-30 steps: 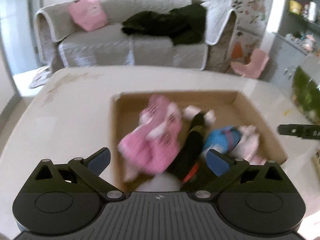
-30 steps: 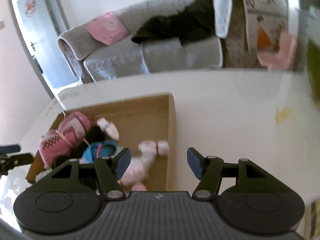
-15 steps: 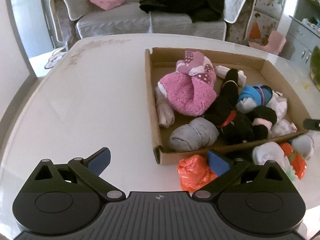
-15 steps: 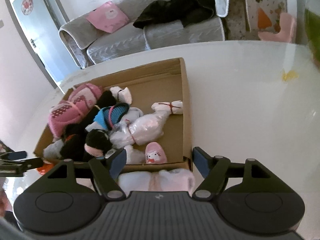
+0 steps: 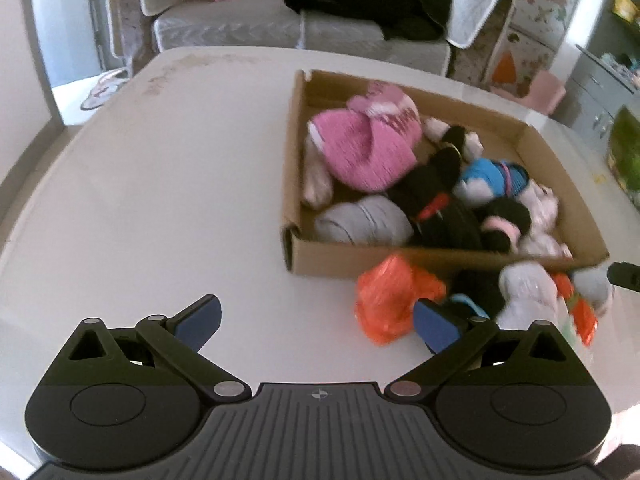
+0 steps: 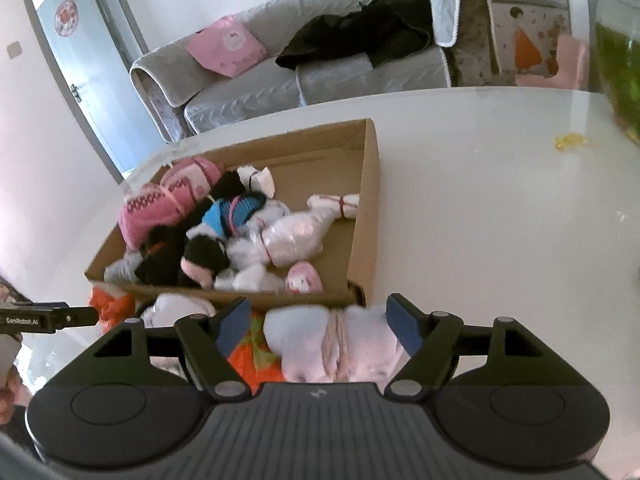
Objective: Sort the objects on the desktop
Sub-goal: 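Move both open tools back toward the orange bag and white socks beside the box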
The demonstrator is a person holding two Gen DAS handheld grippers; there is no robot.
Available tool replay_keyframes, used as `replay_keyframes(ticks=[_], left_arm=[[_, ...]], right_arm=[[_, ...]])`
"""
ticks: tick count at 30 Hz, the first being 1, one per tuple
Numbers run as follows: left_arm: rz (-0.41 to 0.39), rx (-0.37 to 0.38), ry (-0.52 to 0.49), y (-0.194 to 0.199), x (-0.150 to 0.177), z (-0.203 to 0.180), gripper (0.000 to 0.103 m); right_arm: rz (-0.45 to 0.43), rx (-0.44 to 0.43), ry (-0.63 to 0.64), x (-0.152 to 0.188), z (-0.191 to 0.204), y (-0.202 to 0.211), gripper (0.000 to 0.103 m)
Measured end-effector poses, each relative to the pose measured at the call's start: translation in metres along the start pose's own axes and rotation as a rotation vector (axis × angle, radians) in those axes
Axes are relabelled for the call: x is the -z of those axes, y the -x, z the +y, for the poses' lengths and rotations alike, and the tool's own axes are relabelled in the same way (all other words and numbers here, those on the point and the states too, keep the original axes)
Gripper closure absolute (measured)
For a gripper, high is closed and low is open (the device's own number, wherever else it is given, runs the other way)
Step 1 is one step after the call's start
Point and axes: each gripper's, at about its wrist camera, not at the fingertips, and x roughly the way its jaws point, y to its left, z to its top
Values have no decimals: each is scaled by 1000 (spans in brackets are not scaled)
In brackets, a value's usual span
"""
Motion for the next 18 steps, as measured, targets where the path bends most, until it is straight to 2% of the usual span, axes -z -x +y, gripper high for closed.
replay_keyframes(ticks=[2, 6, 9, 13, 15, 18], left_arm=[[1, 16, -9, -1, 4, -3, 0], [-13, 43, -47, 3, 11, -11, 0], [-28, 19, -70, 1, 13, -13, 0], [-28, 27, -41, -4, 11, -10, 0], [-33, 25, -40, -7, 10, -12, 0], [-35, 22, -46, -12, 11, -17, 1]], right_arm=[[15, -35, -5, 7, 3, 1, 30], [-14, -76, 28, 23, 9, 20, 32], [-50, -42, 50, 30, 10, 29, 32], [-104, 31, 9, 27, -2, 27, 32], [-101, 68, 0, 24, -8, 18, 32], [-84, 65, 6, 24, -9, 5, 32]])
